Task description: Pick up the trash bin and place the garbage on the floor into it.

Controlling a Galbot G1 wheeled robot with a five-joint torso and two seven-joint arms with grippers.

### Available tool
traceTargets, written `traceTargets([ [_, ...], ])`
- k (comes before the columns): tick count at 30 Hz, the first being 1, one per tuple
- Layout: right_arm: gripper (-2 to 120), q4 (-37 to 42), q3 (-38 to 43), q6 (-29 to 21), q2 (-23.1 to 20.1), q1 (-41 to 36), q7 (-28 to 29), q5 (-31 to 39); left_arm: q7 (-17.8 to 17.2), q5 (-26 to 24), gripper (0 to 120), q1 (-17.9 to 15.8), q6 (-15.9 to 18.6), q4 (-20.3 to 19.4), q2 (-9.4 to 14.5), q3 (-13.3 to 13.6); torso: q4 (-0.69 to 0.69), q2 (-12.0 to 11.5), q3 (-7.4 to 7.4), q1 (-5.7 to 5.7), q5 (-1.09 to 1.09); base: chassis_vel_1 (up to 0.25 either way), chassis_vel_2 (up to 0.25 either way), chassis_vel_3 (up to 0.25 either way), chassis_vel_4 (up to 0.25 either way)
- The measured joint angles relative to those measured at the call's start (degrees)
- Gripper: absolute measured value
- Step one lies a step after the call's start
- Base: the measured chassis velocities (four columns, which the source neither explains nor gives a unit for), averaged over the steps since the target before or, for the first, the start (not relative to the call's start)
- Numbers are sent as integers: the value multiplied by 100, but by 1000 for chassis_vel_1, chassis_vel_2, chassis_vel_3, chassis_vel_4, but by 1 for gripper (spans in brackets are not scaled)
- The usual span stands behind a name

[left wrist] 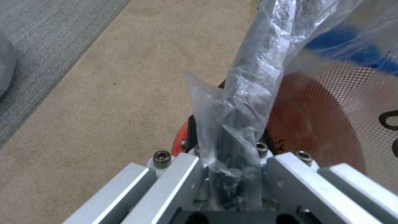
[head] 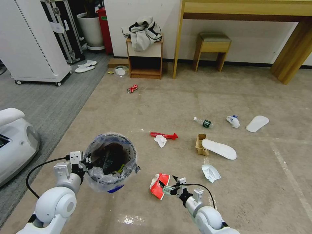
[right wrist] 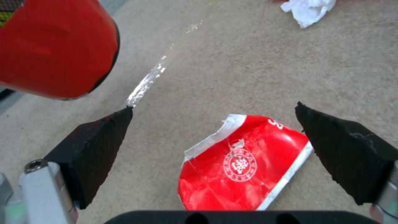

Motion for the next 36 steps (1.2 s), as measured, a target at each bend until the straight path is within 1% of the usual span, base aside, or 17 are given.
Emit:
traceTargets([
  [7,100,-44,-3,-14,61,19,-25,176,4,23,1,-22,0,33,-3,23,0,0,0,0,0,0,0,0,0],
  [9,100,-33,-13,-125,100,15,18,441,5,26,1,-22,0,33,6,26,0,0,0,0,1,0,0,0,0],
  [10,100,-33,-13,-125,100,15,18,441,5,26,1,-22,0,33,6,26,0,0,0,0,1,0,0,0,0],
  [11,100,-5,-13,-245,120,5,92,665,5,28,1,-16,0,34,20,19,0,0,0,0,0,0,0,0,0],
  [12,100,-5,-13,-245,120,5,92,665,5,28,1,-16,0,34,20,19,0,0,0,0,0,0,0,0,0],
  [14,100,11,-2,-403,124,-23,210,910,6,39,1,10,0,34,27,0,0,0,0,0,0,0,0,0,0],
  [20,100,33,-15,-648,97,-65,486,1191,18,56,1,39,-1,33,29,-13,0,0,0,0,0,0,0,0,0],
  [21,100,42,-41,-748,82,-69,636,1318,27,62,1,45,-3,32,29,-14,0,0,0,0,0,0,0,0,0],
  [22,100,42,-41,-748,82,-69,636,1318,27,62,1,45,-3,32,29,-14,0,0,0,0,0,0,0,0,0],
  [23,100,56,-79,-875,62,-53,833,1514,41,84,1,52,-17,32,22,-17,0,0,0,0,0,0,0,0,0],
  [26,100,93,-113,-981,43,-26,994,1679,49,101,1,61,-26,32,16,-17,0,0,0,0,0,0,0,0,0],
  [29,100,303,-324,-1300,-146,150,1561,2245,84,138,1,97,-59,28,8,-17,0,0,0,0,1,0,0,0,0],
  [30,100,303,-324,-1300,-146,150,1561,2245,84,138,1,97,-59,28,8,-17,0,0,0,0,1,0,0,0,0],
  [31,100,386,-412,-1428,-245,236,1824,2466,102,154,1,106,-79,31,2,-21,0,0,0,0,0,0,0,0,0],
  [32,100,386,-412,-1428,-245,236,1824,2466,102,154,1,106,-79,31,2,-21,0,0,0,0,0,0,0,0,0],
  [34,100,513,-569,-1676,-400,398,2242,2829,125,189,1,123,-102,40,-23,-22,0,0,0,0,0,0,0,0,0],
  [36,100,531,-611,-1712,-435,440,2302,2890,133,203,1,128,-109,43,-31,-20,0,0,0,0,1,0,0,0,0],
])
